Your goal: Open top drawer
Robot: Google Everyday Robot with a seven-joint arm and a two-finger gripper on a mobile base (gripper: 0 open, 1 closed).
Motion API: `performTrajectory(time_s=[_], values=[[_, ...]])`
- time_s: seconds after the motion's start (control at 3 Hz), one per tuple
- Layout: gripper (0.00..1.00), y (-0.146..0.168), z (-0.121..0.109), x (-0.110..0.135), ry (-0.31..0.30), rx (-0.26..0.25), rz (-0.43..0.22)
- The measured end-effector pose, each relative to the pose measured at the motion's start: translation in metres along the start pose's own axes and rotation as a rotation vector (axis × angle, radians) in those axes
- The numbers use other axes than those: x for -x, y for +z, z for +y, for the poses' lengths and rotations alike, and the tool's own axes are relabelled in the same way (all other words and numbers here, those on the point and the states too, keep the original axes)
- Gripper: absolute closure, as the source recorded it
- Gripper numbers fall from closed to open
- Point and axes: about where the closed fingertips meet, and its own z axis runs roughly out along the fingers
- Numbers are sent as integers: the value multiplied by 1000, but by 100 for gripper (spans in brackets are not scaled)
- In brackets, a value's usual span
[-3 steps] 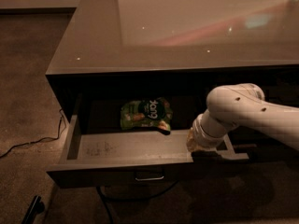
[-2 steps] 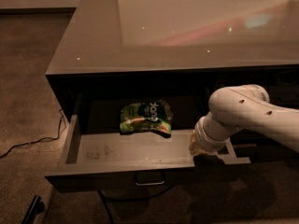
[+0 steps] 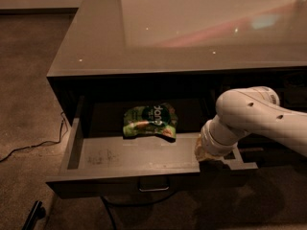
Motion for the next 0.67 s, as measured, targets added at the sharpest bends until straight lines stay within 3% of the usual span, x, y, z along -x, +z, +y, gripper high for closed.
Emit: performTrajectory(time_s=[0.67], values=[[35, 0, 0, 0, 0, 0, 0]])
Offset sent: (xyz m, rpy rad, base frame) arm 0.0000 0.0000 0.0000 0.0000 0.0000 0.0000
